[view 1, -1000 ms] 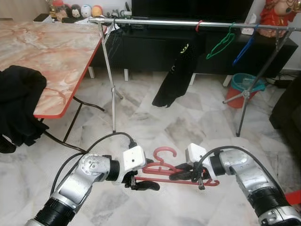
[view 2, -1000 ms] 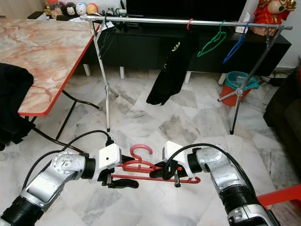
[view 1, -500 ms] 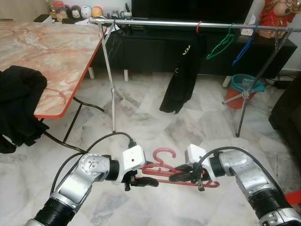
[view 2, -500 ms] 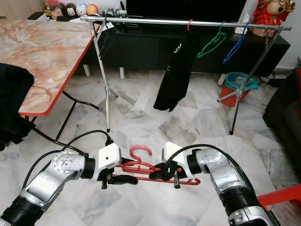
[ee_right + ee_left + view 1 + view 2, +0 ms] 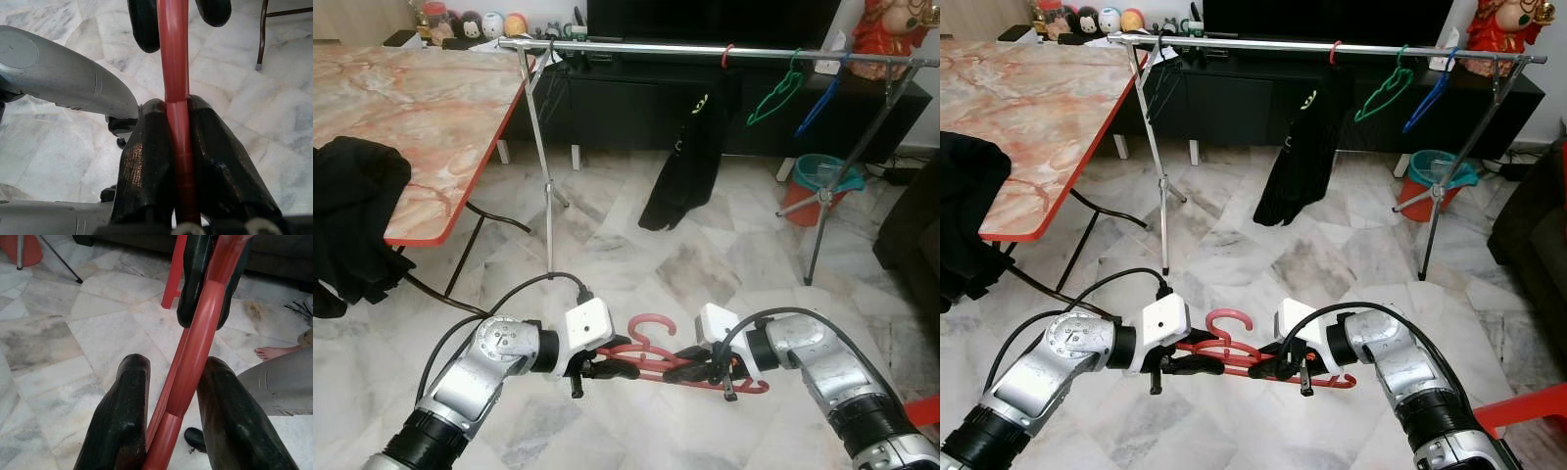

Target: Hang hanger

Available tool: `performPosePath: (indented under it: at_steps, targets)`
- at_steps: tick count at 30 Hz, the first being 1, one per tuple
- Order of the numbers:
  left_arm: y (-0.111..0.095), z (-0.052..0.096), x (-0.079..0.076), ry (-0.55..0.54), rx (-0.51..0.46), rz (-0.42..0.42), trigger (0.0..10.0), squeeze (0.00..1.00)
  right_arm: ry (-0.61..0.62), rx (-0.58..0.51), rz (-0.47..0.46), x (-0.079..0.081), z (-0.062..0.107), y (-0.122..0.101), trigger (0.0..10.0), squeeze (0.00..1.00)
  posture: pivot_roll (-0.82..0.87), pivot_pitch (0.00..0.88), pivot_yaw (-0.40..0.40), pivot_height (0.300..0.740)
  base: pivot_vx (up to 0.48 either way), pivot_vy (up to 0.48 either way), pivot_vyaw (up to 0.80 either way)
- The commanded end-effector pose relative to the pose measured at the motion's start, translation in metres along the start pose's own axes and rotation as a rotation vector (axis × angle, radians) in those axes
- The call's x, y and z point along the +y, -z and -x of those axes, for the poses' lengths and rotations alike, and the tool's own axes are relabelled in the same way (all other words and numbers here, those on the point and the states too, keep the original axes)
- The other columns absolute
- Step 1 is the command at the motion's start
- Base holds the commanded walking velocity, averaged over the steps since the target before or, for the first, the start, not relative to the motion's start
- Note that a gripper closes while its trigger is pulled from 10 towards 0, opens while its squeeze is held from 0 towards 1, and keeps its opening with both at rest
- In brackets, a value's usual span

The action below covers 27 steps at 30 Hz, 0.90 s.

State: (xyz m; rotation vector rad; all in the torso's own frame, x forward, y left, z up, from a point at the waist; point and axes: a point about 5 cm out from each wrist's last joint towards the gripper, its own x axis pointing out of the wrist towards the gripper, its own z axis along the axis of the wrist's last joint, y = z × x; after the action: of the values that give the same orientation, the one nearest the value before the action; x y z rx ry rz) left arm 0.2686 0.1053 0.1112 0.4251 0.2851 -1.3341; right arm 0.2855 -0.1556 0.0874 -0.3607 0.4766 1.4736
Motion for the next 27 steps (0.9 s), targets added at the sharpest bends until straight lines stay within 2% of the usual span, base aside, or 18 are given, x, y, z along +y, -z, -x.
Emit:
performPosePath:
  at_steps: [1, 6, 7, 9, 10, 12, 15, 21, 27]
  targets:
    - [-0.001, -0.001, -0.003, 0.044, 0.008, -0.014, 0.0, 0.0, 0.0, -0.016, 0.029, -0.001, 0.004, -0.007, 10.0, 0.0, 0.13, 0.058, -0.086, 0.736, 0.0, 0.0, 0.0]
    - [0.0, 0.0, -0.002, 0.038, 0.013, -0.011, 0.0, 0.0, -0.002, -0.015, 0.025, -0.001, 0.003, -0.006, 10.0, 0.0, 0.13, 0.062, -0.088, 0.736, 0.0, 0.0, 0.0]
    - [0.001, 0.0, -0.002, 0.035, 0.015, -0.01, 0.0, 0.0, -0.003, -0.017, 0.023, -0.001, 0.003, -0.006, 10.0, 0.06, 0.13, 0.064, -0.088, 0.736, 0.0, 0.0, 0.0]
    - [0.002, 0.0, -0.002, 0.034, 0.016, -0.01, 0.0, 0.0, -0.003, -0.017, 0.022, -0.001, 0.003, -0.006, 10.0, 0.06, 0.13, 0.064, -0.088, 0.736, 0.0, 0.0, 0.0]
    - [0.003, 0.0, -0.002, 0.027, 0.018, -0.011, 0.0, 0.0, -0.003, -0.018, 0.02, -0.001, 0.003, -0.006, 10.0, 0.84, 0.13, 0.066, -0.088, 0.736, 0.0, 0.0, 0.0]
    - [0.006, 0.001, 0.001, 0.002, 0.03, -0.01, 0.0, 0.0, -0.003, -0.019, 0.016, -0.001, 0.003, -0.006, 10.0, 1.0, 0.13, 0.066, -0.088, 0.736, 0.0, 0.0, 0.0]
    - [0.01, 0.002, 0.003, -0.023, 0.044, -0.009, 0.0, 0.0, -0.004, -0.018, 0.013, -0.001, 0.003, -0.006, 10.0, 1.0, 0.13, 0.073, -0.089, 0.736, 0.0, 0.0, 0.0]
    - [0.024, 0.005, 0.013, -0.153, 0.069, 0.008, 0.0, 0.0, -0.004, -0.013, 0.003, -0.001, 0.002, -0.003, 10.0, 1.0, 0.13, 0.079, -0.089, 0.736, 0.0, 0.0, 0.0]
    - [0.048, 0.012, 0.015, -0.275, 0.105, 0.055, 0.0, 0.0, -0.004, -0.01, -0.013, 0.001, 0.0, 0.001, 10.0, 1.0, 0.14, 0.077, -0.085, 0.736, 0.0, 0.0, 0.0]
